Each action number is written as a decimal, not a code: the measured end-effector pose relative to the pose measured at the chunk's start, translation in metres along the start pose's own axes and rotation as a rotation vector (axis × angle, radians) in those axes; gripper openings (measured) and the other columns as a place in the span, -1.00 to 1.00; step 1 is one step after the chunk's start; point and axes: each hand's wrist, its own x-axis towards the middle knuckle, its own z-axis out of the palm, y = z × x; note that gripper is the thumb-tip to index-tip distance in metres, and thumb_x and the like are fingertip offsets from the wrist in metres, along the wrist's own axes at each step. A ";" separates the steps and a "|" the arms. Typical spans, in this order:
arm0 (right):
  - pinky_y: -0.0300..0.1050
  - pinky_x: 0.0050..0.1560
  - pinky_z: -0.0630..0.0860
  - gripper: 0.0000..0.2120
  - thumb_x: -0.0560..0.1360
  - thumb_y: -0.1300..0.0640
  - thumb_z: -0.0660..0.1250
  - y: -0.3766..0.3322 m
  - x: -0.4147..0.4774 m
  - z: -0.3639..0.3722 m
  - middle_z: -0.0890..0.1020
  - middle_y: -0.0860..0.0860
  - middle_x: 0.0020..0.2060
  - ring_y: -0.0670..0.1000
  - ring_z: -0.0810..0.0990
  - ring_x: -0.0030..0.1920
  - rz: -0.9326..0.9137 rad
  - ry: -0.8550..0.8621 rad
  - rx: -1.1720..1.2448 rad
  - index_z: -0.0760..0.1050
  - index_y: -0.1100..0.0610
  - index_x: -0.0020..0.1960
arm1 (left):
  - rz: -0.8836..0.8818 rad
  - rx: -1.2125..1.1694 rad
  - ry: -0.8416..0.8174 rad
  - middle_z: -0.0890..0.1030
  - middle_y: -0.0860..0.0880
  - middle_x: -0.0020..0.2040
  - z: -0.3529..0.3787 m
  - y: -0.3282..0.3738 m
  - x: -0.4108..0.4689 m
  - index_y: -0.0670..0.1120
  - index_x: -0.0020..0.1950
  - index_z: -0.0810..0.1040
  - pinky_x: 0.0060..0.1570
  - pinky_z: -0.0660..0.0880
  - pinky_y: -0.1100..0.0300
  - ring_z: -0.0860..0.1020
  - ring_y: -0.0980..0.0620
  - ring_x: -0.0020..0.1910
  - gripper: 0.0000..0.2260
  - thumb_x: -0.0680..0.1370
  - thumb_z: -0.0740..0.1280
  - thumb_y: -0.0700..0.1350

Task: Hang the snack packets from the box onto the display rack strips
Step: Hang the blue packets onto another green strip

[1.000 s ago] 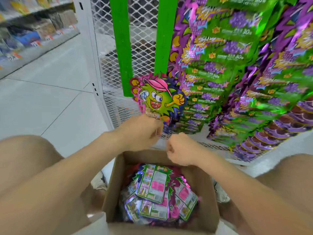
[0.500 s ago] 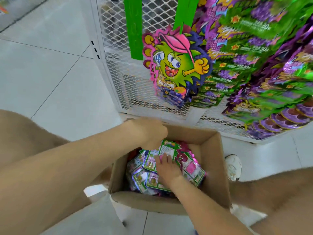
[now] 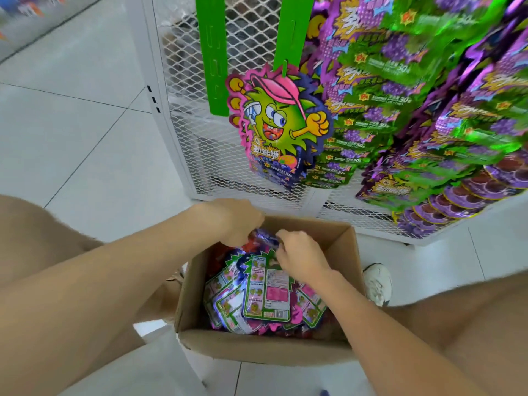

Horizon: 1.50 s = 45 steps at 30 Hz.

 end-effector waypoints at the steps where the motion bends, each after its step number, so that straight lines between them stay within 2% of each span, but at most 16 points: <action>1: 0.08 -0.28 0.52 -0.93 0.54 0.13 0.24 0.002 0.001 -0.014 0.62 0.07 -0.28 0.18 0.61 -0.25 0.012 0.069 0.115 0.48 0.07 -0.09 | -0.021 -0.033 0.017 0.56 -0.18 0.27 -0.004 -0.001 -0.001 -0.05 0.59 0.27 0.00 0.59 -0.05 0.59 -0.20 0.14 -0.44 0.63 0.37 -0.06; 4: 0.06 -0.44 0.30 -0.85 0.48 0.09 0.23 0.005 -0.001 -0.055 0.44 0.09 -0.48 0.07 0.35 -0.46 0.070 0.282 0.343 0.37 0.13 -0.22 | -0.115 -0.158 0.063 0.53 -0.18 0.28 -0.021 -0.012 -0.015 -0.18 0.60 0.14 0.05 0.58 -0.07 0.57 -0.20 0.19 -0.16 0.52 0.53 0.10; 7: 0.01 -0.46 0.22 -0.85 0.50 0.21 0.29 0.000 -0.011 -0.089 0.42 0.06 -0.51 -0.08 0.27 -0.51 0.048 0.457 0.537 0.42 0.27 -0.20 | -0.188 -0.381 0.164 0.52 -0.19 0.27 -0.037 -0.030 -0.026 -0.27 0.42 0.30 0.19 0.53 -0.07 0.54 -0.19 0.20 -0.18 0.44 0.60 0.19; 12: -0.13 -0.36 0.16 -0.83 0.48 0.15 0.26 -0.007 -0.020 -0.127 0.35 -0.09 -0.45 -0.10 0.30 -0.44 0.113 0.627 0.634 0.40 0.21 -0.23 | -0.148 -0.851 0.366 0.69 0.01 0.12 -0.057 -0.042 -0.044 -0.08 0.21 0.64 0.13 0.55 0.06 0.62 -0.10 0.12 -0.63 0.49 0.60 0.03; 14: -0.12 -0.13 0.36 -0.88 0.48 0.17 0.32 -0.007 -0.019 -0.135 0.55 -0.09 -0.32 -0.20 0.50 -0.29 0.226 0.637 0.522 0.56 0.14 0.00 | -0.097 -0.890 0.463 0.70 0.07 -0.17 -0.063 -0.047 -0.047 0.00 -0.08 0.66 -0.05 0.57 0.02 0.63 -0.09 -0.12 -0.81 0.48 0.62 0.02; 16: 0.02 0.28 0.46 -0.42 0.45 0.19 0.33 -0.012 -0.022 -0.147 0.61 0.01 0.15 -0.05 0.57 0.18 0.212 0.655 0.371 0.40 0.16 0.47 | -0.003 -0.754 0.562 0.59 -0.02 -0.29 -0.070 -0.051 -0.046 -0.02 -0.19 0.60 -0.15 0.52 -0.04 0.55 -0.11 -0.23 -0.73 0.45 0.63 0.06; 20: 0.05 0.39 0.42 -0.31 0.44 0.12 0.32 -0.041 -0.033 -0.176 0.40 -0.06 0.36 -0.01 0.40 0.38 -0.248 0.554 0.205 0.27 -0.02 0.56 | 0.112 -0.389 0.751 0.47 0.11 -0.38 -0.094 -0.036 -0.055 0.12 -0.30 0.45 -0.28 0.31 0.10 0.41 0.19 -0.35 -0.64 0.40 0.65 0.11; 24: 0.10 0.20 0.50 -0.33 0.55 -0.12 0.42 -0.056 -0.016 -0.194 0.59 -0.14 0.18 -0.02 0.47 0.18 -0.197 0.313 0.308 0.17 -0.28 0.56 | 0.064 -0.452 0.890 0.64 0.14 -0.28 -0.115 -0.025 -0.059 0.10 -0.10 0.62 -0.19 0.56 0.04 0.56 0.22 -0.29 -0.65 0.29 0.70 0.14; 27: -0.03 0.05 0.50 -0.56 0.50 -0.11 0.50 -0.047 0.004 -0.220 0.65 -0.17 -0.10 -0.09 0.50 -0.14 -0.207 0.401 0.345 0.49 -0.20 0.34 | 0.036 -0.559 1.021 0.68 0.18 -0.17 -0.127 -0.026 -0.054 0.16 0.00 0.61 -0.10 0.62 0.00 0.63 0.18 -0.16 -0.58 0.27 0.70 0.17; 30: -0.14 -0.17 0.46 -0.84 0.49 0.01 0.55 -0.040 0.012 -0.250 0.63 -0.15 -0.31 -0.22 0.51 -0.39 -0.190 0.386 0.368 0.63 -0.07 0.04 | 0.003 -0.588 1.082 0.62 0.09 0.23 -0.138 -0.024 -0.040 0.14 0.40 0.51 0.22 0.58 -0.06 0.59 0.05 0.24 -0.24 0.26 0.63 0.31; 33: -0.12 -0.17 0.52 -0.79 0.51 0.13 0.52 -0.030 0.012 -0.264 0.69 -0.10 -0.24 -0.14 0.59 -0.35 -0.102 0.453 0.412 0.52 -0.10 -0.10 | -0.030 -0.722 1.126 0.44 0.05 0.42 -0.151 -0.021 -0.028 -0.03 0.59 0.32 0.39 0.39 0.29 0.44 0.13 0.38 -0.02 0.30 0.61 0.31; 35: -0.13 -0.12 0.46 -0.72 0.49 0.21 0.49 -0.023 0.010 -0.270 0.69 -0.12 -0.16 -0.18 0.57 -0.31 -0.061 0.486 0.402 0.47 -0.12 -0.05 | -0.022 -0.870 1.174 0.43 0.11 0.37 -0.160 -0.021 -0.023 -0.08 0.56 0.33 0.20 0.26 0.60 0.44 0.34 0.25 -0.10 0.36 0.66 0.18; 37: -0.16 -0.08 0.38 -0.67 0.45 0.23 0.47 -0.018 0.004 -0.275 0.65 -0.14 -0.08 -0.21 0.53 -0.36 -0.005 0.474 0.375 0.47 -0.12 0.06 | -0.048 -0.975 1.208 0.49 0.14 0.31 -0.165 -0.022 -0.021 -0.03 0.47 0.38 0.10 0.30 0.62 0.49 0.39 0.14 -0.23 0.38 0.67 0.08; 40: -0.18 -0.05 0.39 -0.67 0.40 0.18 0.46 -0.019 -0.002 -0.276 0.64 -0.20 -0.02 -0.15 0.61 -0.24 0.058 0.515 0.333 0.57 -0.13 0.09 | -0.049 -1.161 1.180 0.58 0.18 0.15 -0.174 -0.025 -0.024 0.05 0.33 0.45 0.05 0.50 0.38 0.55 0.39 -0.01 -0.51 0.47 0.56 -0.13; 42: -0.15 0.04 0.48 -0.78 0.39 0.12 0.46 -0.027 -0.003 -0.273 0.68 -0.19 -0.09 -0.01 0.65 -0.10 0.047 0.592 0.346 0.63 -0.16 -0.04 | -0.002 -1.286 1.116 0.64 0.05 0.06 -0.178 -0.028 -0.027 0.08 0.22 0.54 0.07 0.52 0.15 0.59 0.16 -0.04 -0.69 0.49 0.40 -0.08; 45: -0.12 -0.09 0.52 -0.88 0.40 0.01 0.51 -0.036 -0.001 -0.269 0.68 -0.12 -0.31 -0.01 0.61 -0.26 0.002 0.699 0.414 0.60 -0.13 -0.26 | 0.027 -1.311 1.115 0.60 0.07 -0.13 -0.180 -0.029 -0.038 0.11 -0.05 0.59 0.05 0.42 0.11 0.54 0.09 -0.10 -0.93 0.62 0.34 -0.01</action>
